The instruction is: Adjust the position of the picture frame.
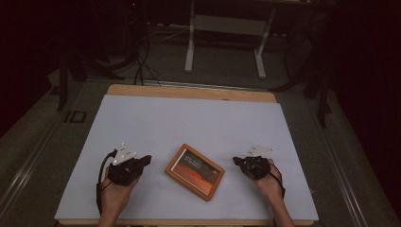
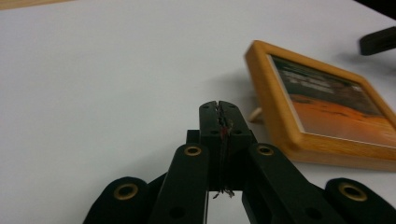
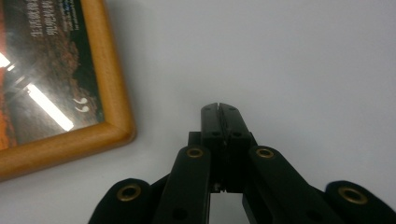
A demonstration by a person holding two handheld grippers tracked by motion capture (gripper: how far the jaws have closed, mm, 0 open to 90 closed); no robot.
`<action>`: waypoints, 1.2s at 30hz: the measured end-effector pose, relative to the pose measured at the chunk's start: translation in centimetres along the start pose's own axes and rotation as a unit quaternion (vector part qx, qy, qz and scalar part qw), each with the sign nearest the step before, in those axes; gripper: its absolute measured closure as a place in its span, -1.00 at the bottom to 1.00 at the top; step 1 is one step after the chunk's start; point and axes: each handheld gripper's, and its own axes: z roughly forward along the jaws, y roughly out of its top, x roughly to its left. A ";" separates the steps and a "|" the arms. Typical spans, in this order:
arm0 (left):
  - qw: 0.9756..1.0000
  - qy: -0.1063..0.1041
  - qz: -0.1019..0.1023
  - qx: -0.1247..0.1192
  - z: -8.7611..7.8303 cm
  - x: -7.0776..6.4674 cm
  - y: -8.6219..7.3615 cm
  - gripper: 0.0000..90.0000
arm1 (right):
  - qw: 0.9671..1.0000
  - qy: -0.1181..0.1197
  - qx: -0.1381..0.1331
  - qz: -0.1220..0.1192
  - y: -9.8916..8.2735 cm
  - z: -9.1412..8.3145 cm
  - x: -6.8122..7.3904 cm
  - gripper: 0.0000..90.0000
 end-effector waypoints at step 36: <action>0.989 -0.056 0.094 0.100 3.3 -4.7 -0.8 0.99 | 0.998 0.059 0.013 -0.020 1.1 2.7 2.5 1.00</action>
